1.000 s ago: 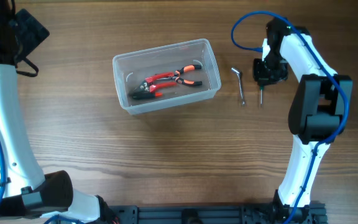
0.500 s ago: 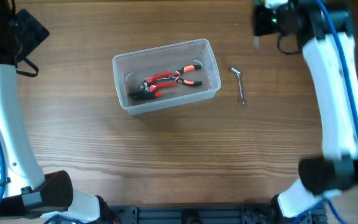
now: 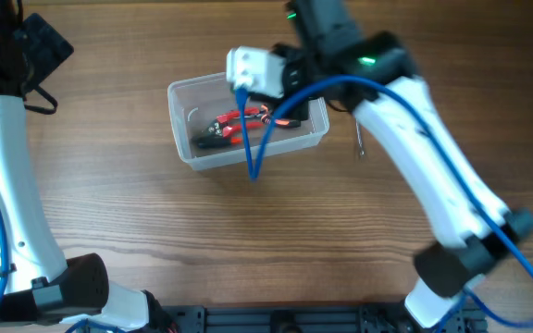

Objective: Pack container
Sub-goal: 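Lift the green screwdriver and carry it left into the container, then open the right gripper and withdraw it upward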

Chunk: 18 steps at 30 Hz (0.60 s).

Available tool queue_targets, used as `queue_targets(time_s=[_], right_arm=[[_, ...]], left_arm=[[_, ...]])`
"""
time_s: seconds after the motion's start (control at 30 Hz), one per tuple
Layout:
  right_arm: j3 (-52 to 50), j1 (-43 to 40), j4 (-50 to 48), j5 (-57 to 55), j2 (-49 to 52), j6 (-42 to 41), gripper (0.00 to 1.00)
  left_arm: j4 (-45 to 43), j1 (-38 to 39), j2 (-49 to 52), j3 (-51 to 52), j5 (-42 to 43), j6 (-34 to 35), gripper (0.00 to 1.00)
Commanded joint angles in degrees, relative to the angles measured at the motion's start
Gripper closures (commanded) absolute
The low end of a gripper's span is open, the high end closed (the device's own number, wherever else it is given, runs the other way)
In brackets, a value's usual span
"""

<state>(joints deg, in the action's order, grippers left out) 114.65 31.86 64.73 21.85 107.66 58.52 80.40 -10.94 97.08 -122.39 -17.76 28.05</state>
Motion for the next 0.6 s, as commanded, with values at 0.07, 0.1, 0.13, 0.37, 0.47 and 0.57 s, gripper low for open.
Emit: queue_targets(time_s=[0.07,0.1,0.13,0.37,0.47,0.57], right_arm=[[-0.8,-0.2,-1.9,-3.1,12.2,13.3,0.96],[-0.8,-0.2,-2.0,-3.5,14.0,14.1,0.96],[-0.8,-0.2,-2.3,-3.4,15.6,14.8,0.96],[-0.8,0.2,-2.0,-2.1,24.8,14.4,0.96],[-0.8,0.3,-2.6,-2.1,25.0,12.9,0.82],[0.0,0.4,-5.3,-2.6,24.3,2.2,0.51]], left_arm=[[0.0,-0.2,0.3,-0.6,-0.5,-1.1,0.00],[0.1,-0.2,0.3,-0.6,-0.5,-1.1,0.00],[0.0,-0.2,0.3,-0.6,-0.5,-1.1,0.00],[0.0,-0.2,0.3,-0.6,-0.5,-1.1,0.00],[0.0,-0.2,0.3,-0.6,-0.5,-1.1,0.00],[0.0,-0.2,0.3,-0.6,-0.5,-1.1,0.00]])
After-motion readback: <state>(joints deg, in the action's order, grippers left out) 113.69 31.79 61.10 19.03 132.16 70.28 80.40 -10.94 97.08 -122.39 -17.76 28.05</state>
